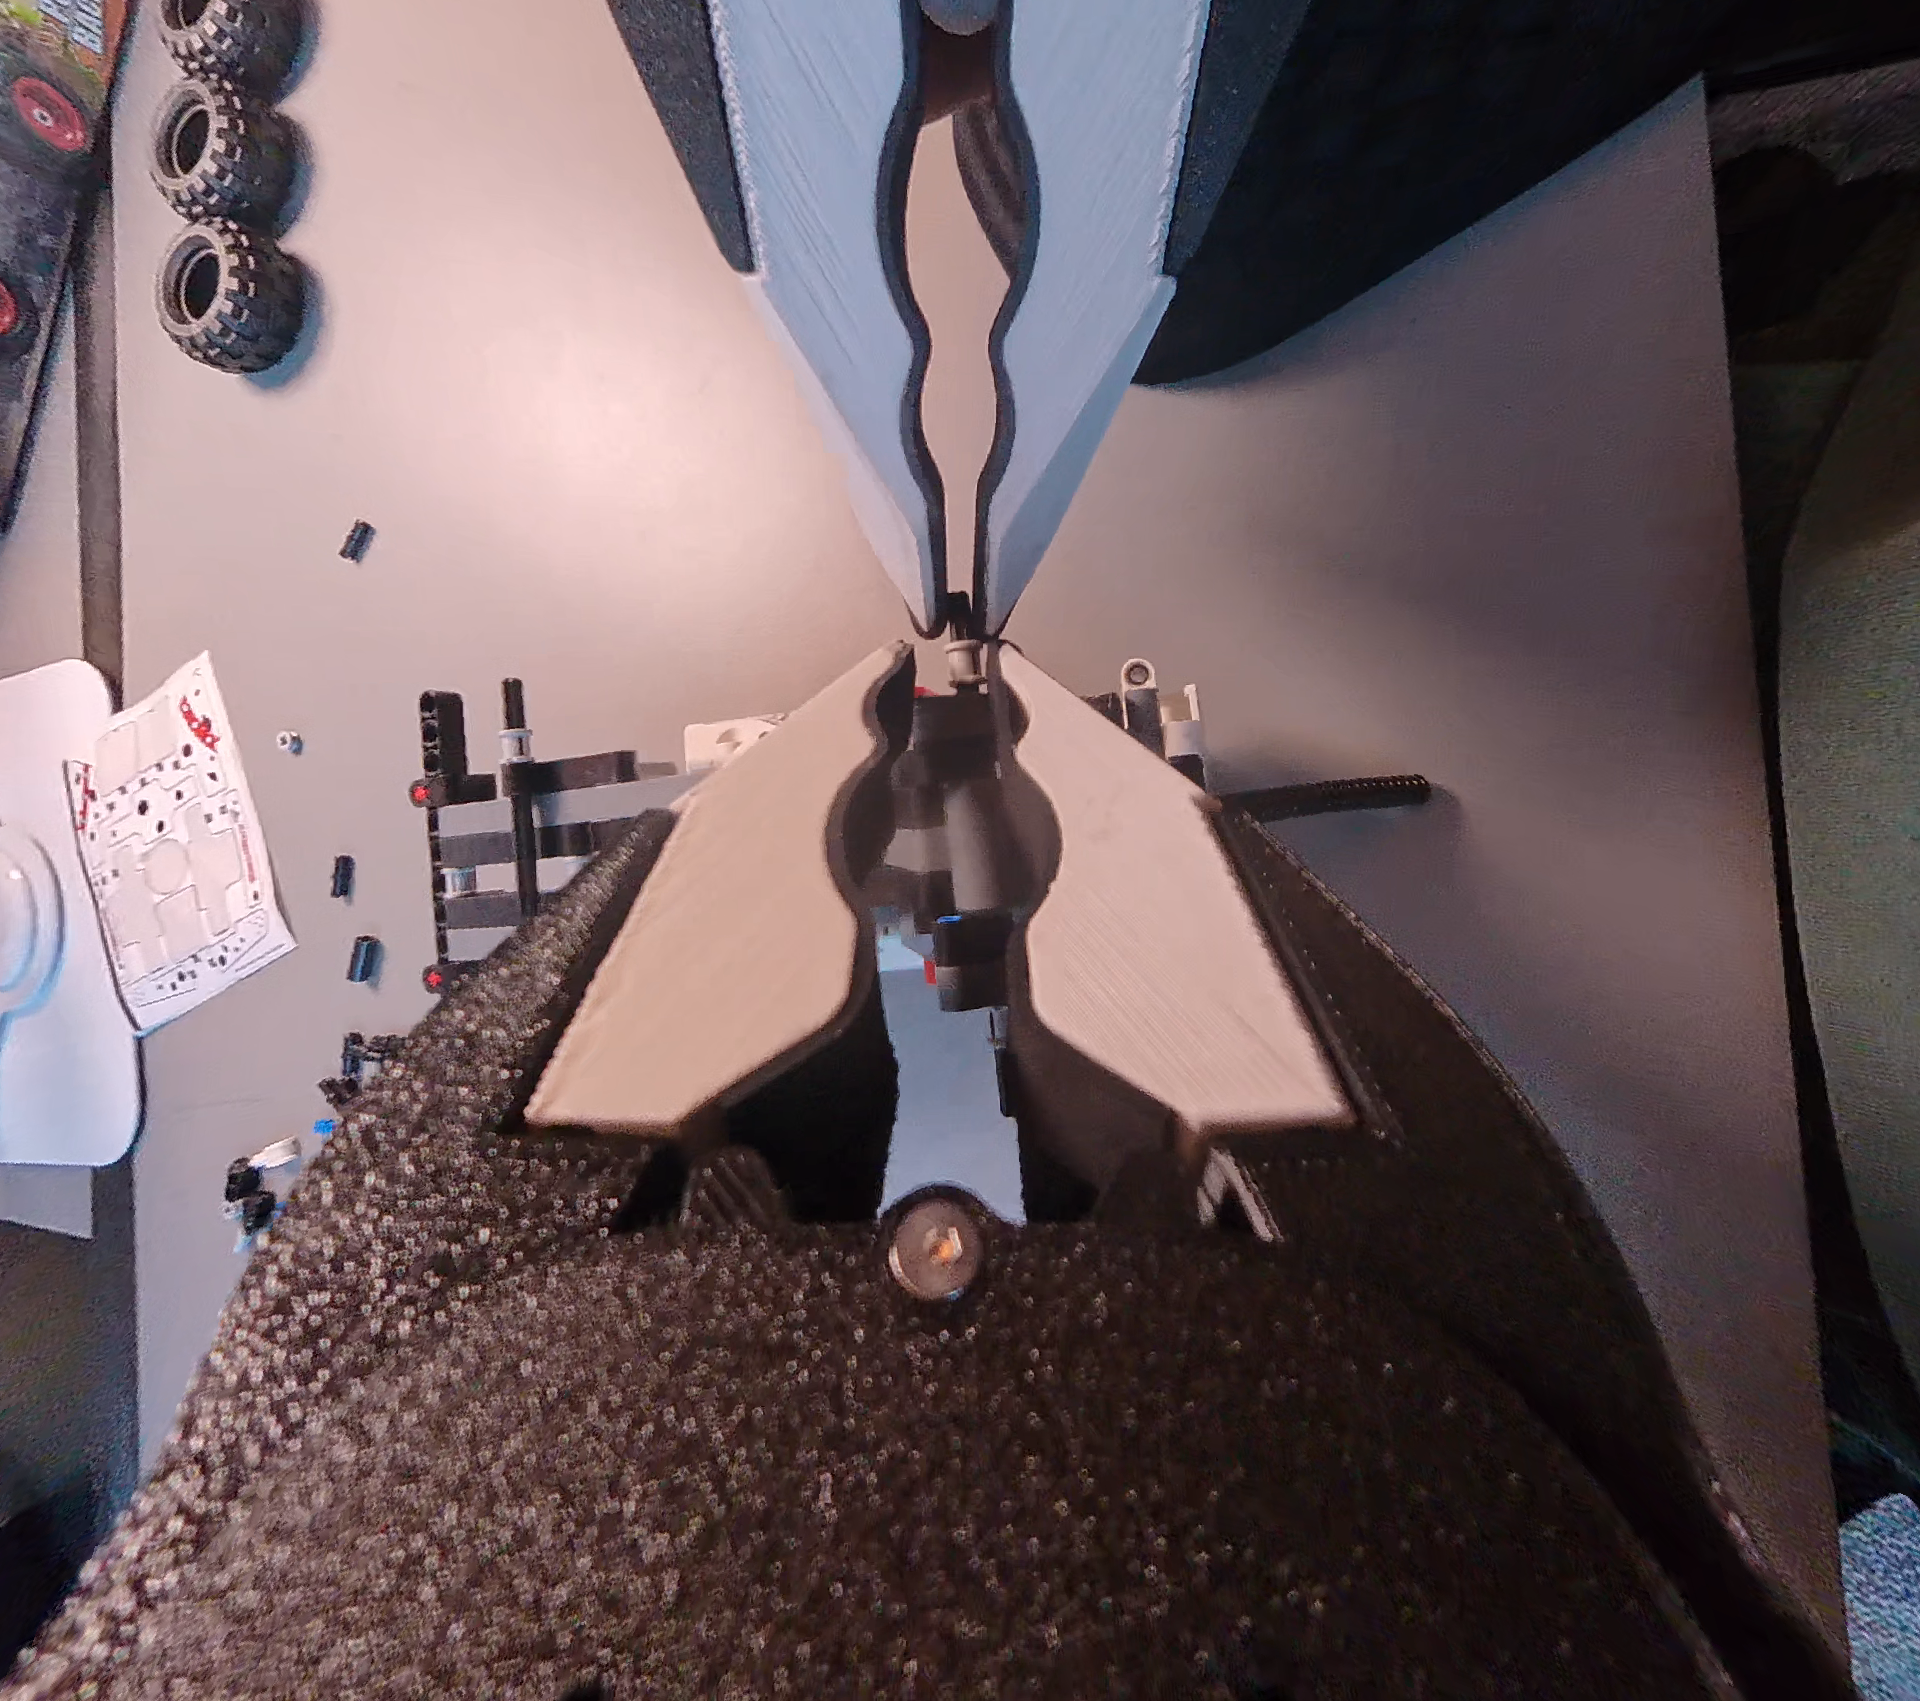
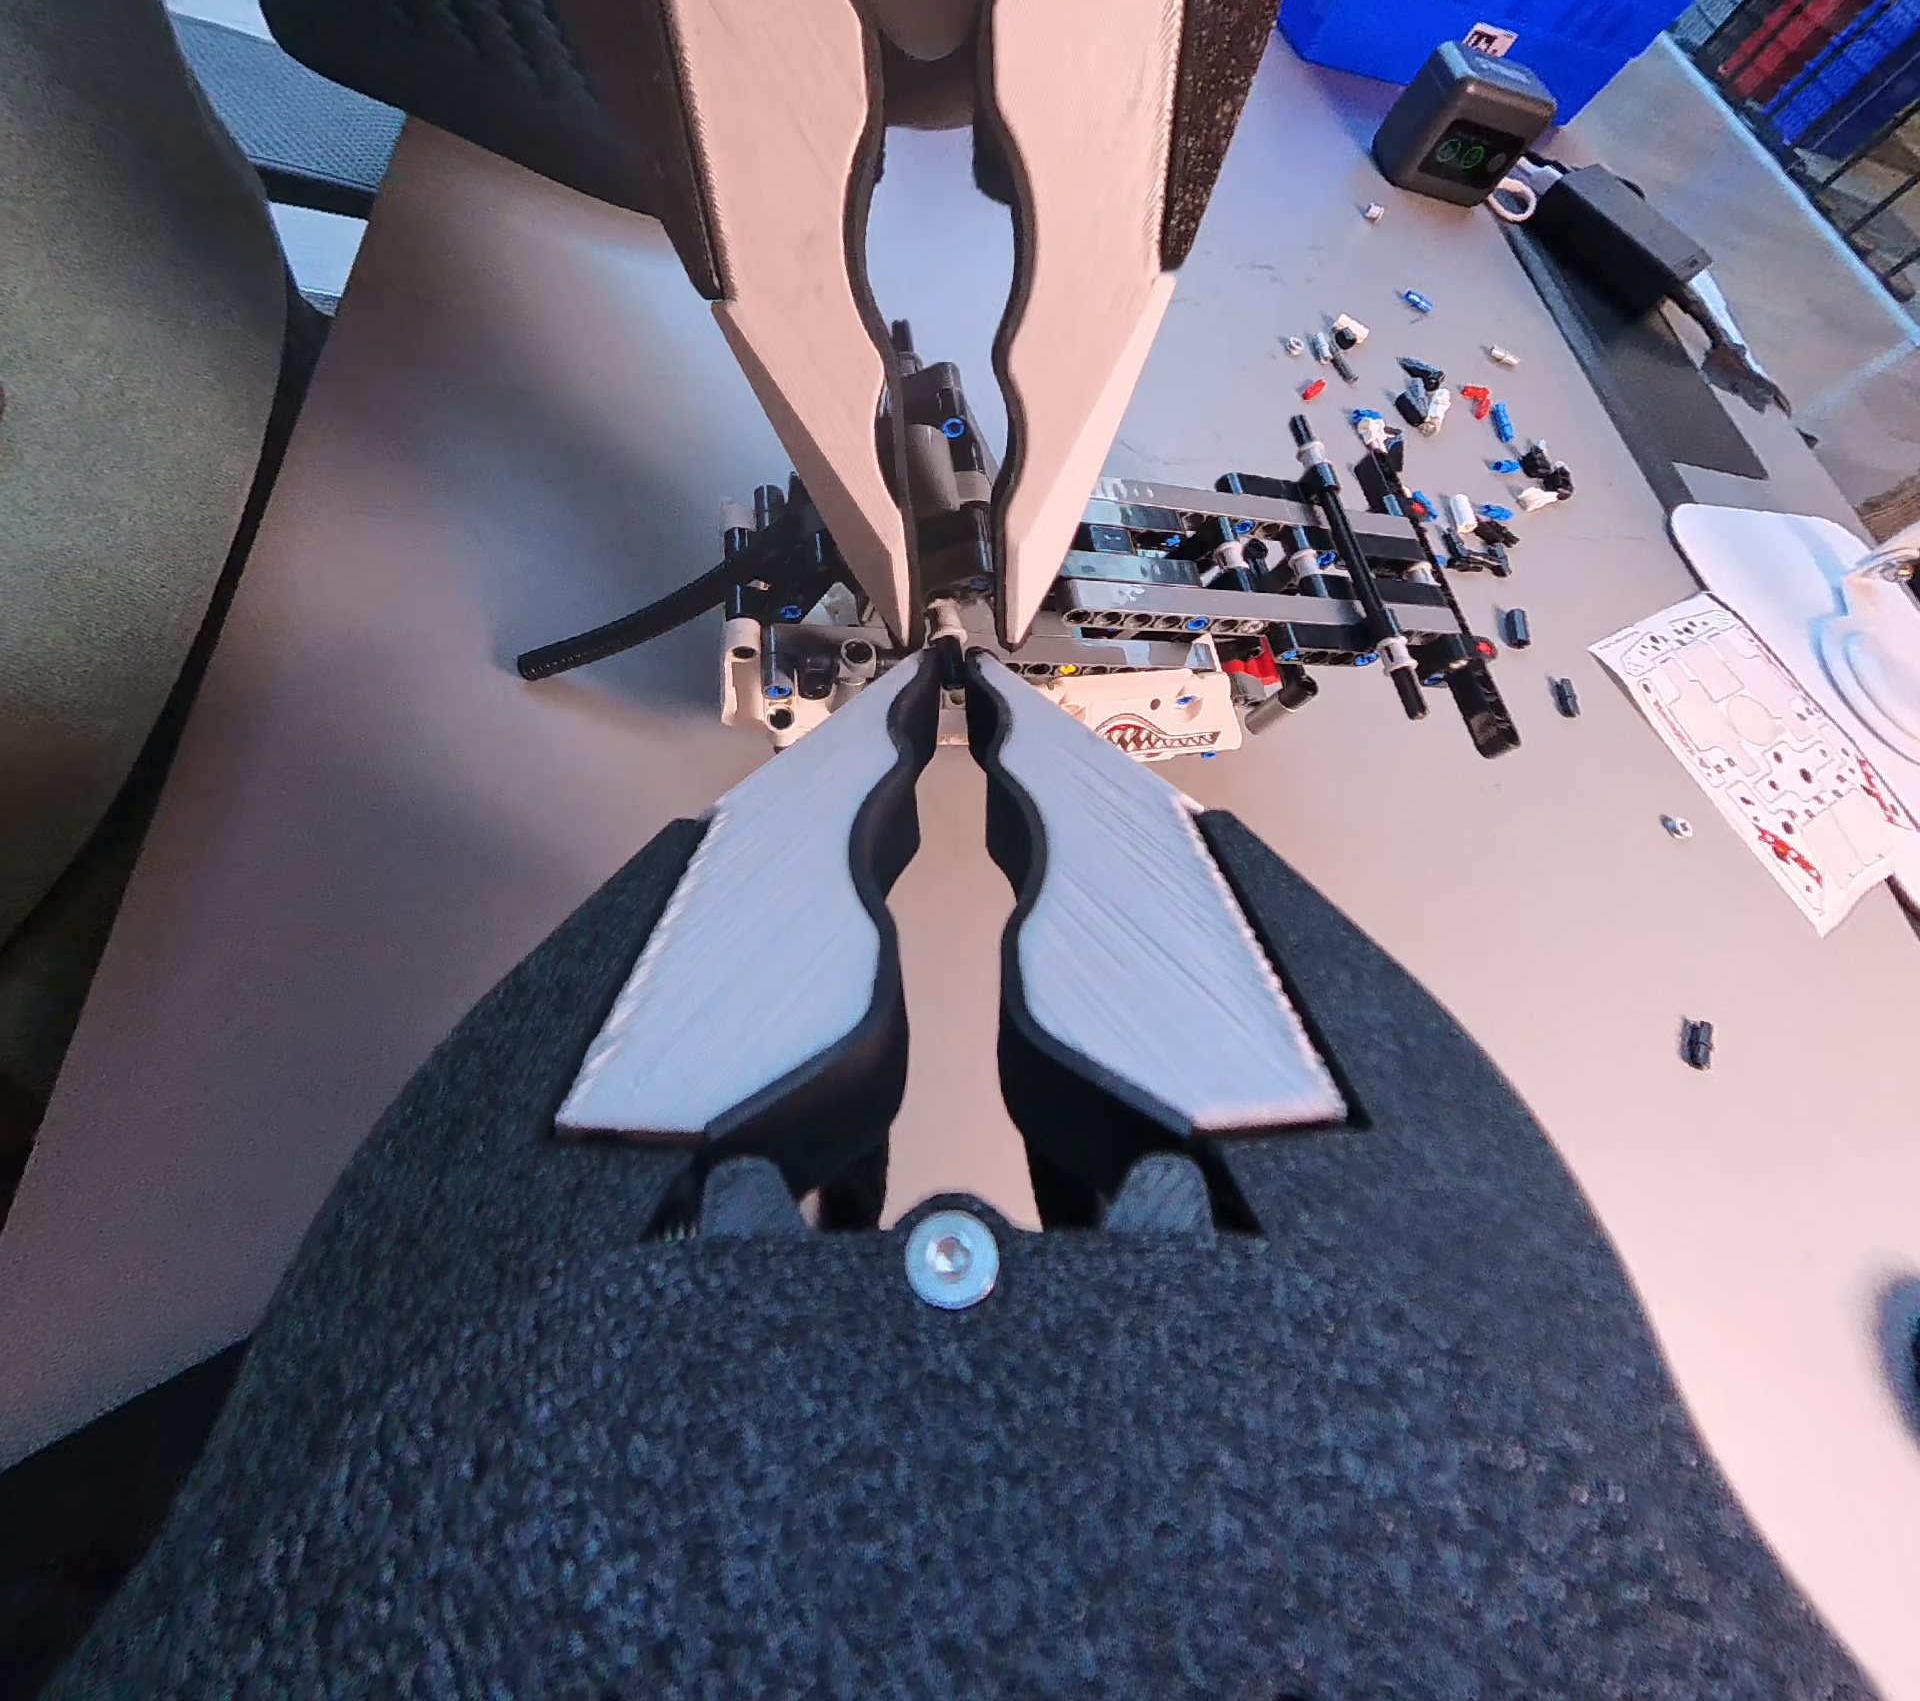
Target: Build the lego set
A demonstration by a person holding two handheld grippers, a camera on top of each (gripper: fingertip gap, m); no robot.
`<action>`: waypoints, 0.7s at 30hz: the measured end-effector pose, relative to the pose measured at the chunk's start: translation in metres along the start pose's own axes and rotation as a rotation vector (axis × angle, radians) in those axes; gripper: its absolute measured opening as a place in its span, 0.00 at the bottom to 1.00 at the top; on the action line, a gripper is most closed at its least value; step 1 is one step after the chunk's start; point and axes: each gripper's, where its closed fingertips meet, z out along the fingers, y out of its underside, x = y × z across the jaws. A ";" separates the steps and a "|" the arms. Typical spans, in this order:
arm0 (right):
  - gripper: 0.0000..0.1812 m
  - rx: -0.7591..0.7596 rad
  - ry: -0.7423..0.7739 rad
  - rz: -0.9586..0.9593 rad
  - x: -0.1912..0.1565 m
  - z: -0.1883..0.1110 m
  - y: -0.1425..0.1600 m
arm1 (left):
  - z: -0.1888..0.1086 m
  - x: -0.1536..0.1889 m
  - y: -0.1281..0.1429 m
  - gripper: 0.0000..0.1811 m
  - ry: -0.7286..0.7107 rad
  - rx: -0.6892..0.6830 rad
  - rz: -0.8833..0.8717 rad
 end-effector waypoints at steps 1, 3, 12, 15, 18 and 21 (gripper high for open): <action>0.02 0.001 0.007 0.006 0.001 0.000 0.000 | -0.001 0.000 -0.001 0.05 0.000 -0.004 0.011; 0.02 0.001 0.013 0.014 0.002 0.000 0.000 | -0.002 0.001 -0.002 0.04 0.007 -0.010 0.020; 0.03 0.012 0.014 -0.028 -0.002 -0.002 0.002 | -0.001 0.004 -0.003 0.03 0.034 -0.098 0.055; 0.02 0.014 0.012 -0.043 -0.002 -0.003 0.003 | 0.000 0.005 -0.003 0.03 0.041 -0.142 0.042; 0.02 0.007 0.016 -0.064 -0.004 -0.002 0.002 | -0.002 0.006 -0.001 0.03 0.039 -0.211 0.025; 0.02 -0.001 0.023 -0.079 -0.004 0.000 0.000 | -0.005 0.006 0.001 0.02 0.019 -0.293 0.044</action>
